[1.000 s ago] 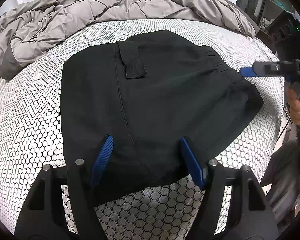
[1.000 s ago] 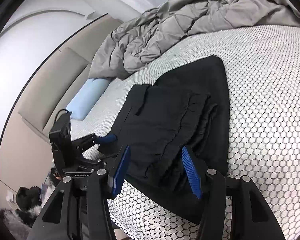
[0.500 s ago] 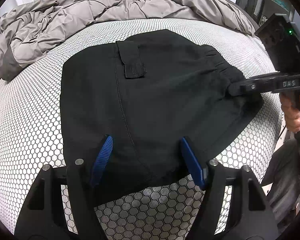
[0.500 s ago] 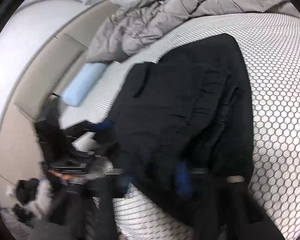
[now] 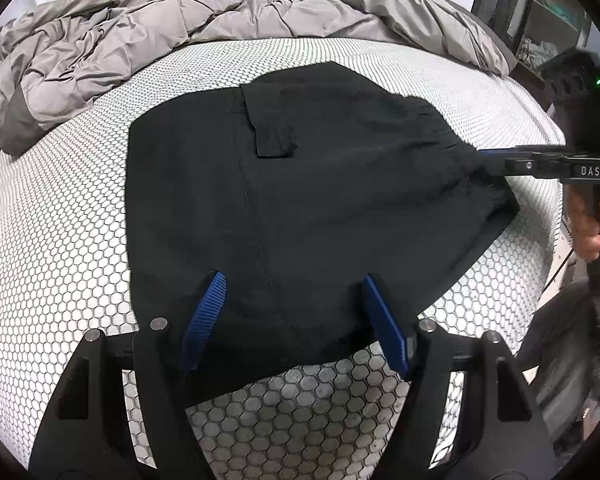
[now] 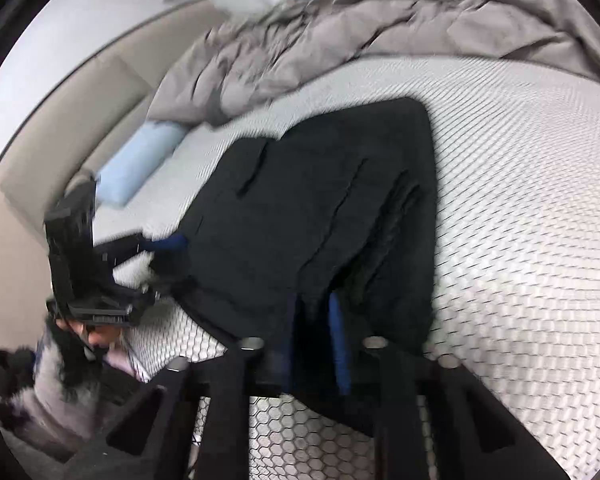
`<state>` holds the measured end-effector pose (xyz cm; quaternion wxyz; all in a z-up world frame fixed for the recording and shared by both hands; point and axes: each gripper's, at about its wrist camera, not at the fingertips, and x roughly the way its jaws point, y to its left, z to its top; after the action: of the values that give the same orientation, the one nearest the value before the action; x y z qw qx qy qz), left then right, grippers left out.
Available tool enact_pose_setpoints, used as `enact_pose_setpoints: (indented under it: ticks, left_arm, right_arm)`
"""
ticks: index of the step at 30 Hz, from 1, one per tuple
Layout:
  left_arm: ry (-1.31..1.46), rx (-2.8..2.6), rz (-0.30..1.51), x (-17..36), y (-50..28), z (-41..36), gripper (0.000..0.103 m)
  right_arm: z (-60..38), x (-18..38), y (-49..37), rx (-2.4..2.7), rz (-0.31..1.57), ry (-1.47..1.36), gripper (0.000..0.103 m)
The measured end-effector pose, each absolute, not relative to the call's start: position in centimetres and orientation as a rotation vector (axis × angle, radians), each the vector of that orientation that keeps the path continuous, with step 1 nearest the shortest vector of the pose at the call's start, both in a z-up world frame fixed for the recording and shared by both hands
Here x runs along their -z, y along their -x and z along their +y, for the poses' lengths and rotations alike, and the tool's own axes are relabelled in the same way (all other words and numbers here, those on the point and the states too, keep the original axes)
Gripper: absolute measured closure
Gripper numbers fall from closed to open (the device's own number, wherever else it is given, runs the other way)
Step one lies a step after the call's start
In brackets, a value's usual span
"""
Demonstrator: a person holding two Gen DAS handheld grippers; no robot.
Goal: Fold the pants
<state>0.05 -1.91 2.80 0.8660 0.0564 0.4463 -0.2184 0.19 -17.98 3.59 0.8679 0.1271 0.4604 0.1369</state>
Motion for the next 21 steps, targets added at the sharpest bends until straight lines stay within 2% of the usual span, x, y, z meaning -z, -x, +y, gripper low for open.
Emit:
enact_pose_setpoints:
  ticks: [1, 7, 8, 10, 11, 14, 15, 16, 17, 19, 21]
  left_arm:
    - [-0.093, 0.437, 0.929, -3.2, -0.2, -1.2, 0.035]
    - [0.102, 0.262, 0.908, -3.8, -2.0, 3.7, 0.035]
    - [0.124, 0.234, 0.923, -3.4, -2.4, 4.3, 0.035]
    - [0.188, 0.194, 0.958, -2.7, -3.0, 5.6, 0.038]
    - [0.217, 0.182, 0.966, -2.6, -3.1, 6.2, 0.038]
    - [0.269, 0.188, 0.956, -2.8, -2.9, 7.3, 0.038]
    - [0.273, 0.19, 0.956, -2.9, -2.9, 7.5, 0.038]
    - [0.275, 0.188, 0.96, -2.9, -2.8, 7.6, 0.038]
    - [0.278, 0.18, 0.967, -2.8, -2.8, 7.7, 0.038]
    - [0.291, 0.183, 0.98, -2.5, -2.7, 7.8, 0.038]
    - [0.32, 0.206, 0.995, -2.1, -2.7, 7.9, 0.038]
  right_arm:
    - [-18.4, -3.6, -0.2, -0.286, 0.961, -0.284, 0.052]
    - [-20.0, -1.0, -2.5, -0.257, 0.991, -0.431, 0.052]
    - [-20.0, -0.5, -3.1, -0.249, 0.997, -0.438, 0.056]
    - [-19.6, -1.0, -3.5, -0.251, 0.972, -0.442, 0.083]
    - [-19.4, -1.8, -3.2, -0.259, 0.948, -0.433, 0.088]
    - [-18.6, -3.9, -1.4, -0.296, 0.904, -0.372, 0.088]
    - [-18.5, -3.7, -1.1, -0.284, 0.929, -0.342, 0.086]
    - [-18.5, -2.9, -1.1, -0.209, 0.975, -0.261, 0.074]
    - [-18.5, -2.1, -1.4, -0.124, 1.002, -0.183, 0.066]
    - [-19.4, -1.8, -1.4, -0.118, 0.998, -0.229, 0.061]
    - [-20.5, -2.9, -0.8, -0.127, 0.967, -0.29, 0.051]
